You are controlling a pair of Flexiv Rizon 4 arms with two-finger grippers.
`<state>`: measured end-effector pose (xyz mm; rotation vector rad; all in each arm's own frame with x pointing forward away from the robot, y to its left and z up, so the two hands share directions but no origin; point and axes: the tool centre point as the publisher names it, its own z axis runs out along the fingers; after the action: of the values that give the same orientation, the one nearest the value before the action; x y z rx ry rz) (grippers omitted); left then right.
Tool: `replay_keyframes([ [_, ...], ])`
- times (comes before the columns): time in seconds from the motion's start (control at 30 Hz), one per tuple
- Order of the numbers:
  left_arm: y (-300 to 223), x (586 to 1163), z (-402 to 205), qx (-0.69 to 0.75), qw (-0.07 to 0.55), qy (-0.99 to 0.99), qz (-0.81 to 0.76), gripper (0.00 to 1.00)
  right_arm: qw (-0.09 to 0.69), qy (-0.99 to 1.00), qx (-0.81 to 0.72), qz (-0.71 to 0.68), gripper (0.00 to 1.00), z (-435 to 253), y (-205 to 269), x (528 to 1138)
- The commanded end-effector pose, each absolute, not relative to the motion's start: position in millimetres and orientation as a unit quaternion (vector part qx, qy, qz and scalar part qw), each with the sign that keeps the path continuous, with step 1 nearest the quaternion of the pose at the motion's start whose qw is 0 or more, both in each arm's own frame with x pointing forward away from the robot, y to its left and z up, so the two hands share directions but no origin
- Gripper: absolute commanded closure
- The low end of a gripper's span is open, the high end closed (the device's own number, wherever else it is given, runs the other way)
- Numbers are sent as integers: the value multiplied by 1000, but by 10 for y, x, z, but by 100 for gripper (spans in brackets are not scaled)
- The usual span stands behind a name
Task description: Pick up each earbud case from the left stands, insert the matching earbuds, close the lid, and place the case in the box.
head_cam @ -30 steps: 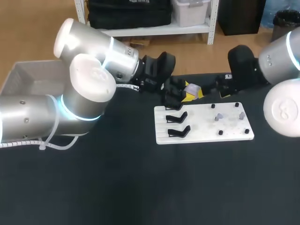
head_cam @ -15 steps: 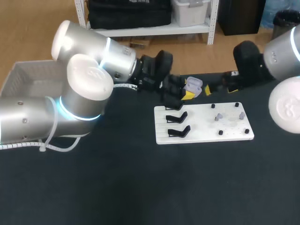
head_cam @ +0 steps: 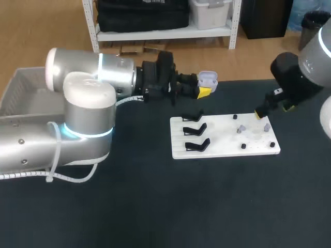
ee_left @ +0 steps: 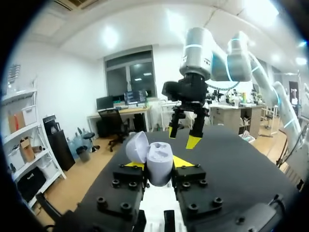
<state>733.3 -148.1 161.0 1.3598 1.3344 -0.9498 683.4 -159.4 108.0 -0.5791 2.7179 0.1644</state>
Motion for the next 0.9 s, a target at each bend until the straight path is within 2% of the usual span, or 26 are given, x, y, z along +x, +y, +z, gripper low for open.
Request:
replay_keyframes([
  [0.03,-1445,7278,1666,545,502,544,-393,100,152,965,-172,-129,0,1152,-1623,6774],
  [0.37,-1422,7283,1799,520,516,530,-427,100,152,965,-172,-129,0,1152,-1623,6774],
  [0.9,-1409,7291,1794,522,511,537,-422,100,123,974,-144,-127,0,751,-1693,6936],
])
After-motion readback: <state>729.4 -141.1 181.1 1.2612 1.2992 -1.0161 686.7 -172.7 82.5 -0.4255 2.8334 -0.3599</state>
